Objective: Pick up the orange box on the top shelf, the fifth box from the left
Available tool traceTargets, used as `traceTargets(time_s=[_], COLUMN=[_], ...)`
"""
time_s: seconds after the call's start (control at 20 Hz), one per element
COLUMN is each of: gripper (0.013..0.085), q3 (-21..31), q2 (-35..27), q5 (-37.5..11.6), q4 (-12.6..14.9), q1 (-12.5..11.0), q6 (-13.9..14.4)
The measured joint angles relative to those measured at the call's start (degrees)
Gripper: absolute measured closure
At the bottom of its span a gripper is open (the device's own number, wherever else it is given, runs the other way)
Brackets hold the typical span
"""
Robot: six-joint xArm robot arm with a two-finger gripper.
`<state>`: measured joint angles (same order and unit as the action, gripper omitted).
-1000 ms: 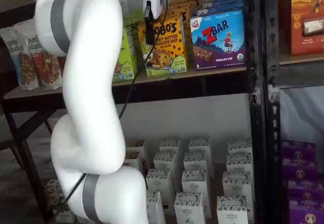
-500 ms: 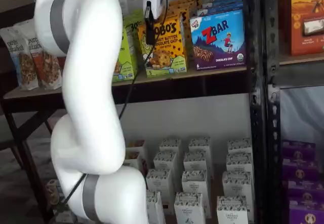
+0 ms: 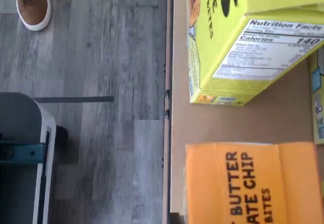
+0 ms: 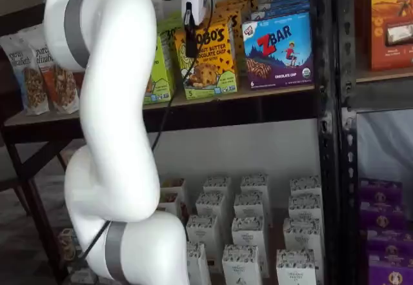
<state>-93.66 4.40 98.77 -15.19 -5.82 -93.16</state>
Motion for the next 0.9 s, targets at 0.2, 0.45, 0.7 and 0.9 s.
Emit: traceTargets(time_s=[0.2,0.45,0.7,0.9], gripper=[0.057,0.065,0.065,0.065], q3=[0.39,0.55,0.18,0.52], q2=[0.24,0.43,0.71,2.09], q5=[-0.57,-0.68,0.35,0.89], q4=[-0.36,-0.19,-0.21,0.01], q1=[-0.02,-0.04,-0.13,0.07], q6=[0.0,-0.04,0.04,0.44])
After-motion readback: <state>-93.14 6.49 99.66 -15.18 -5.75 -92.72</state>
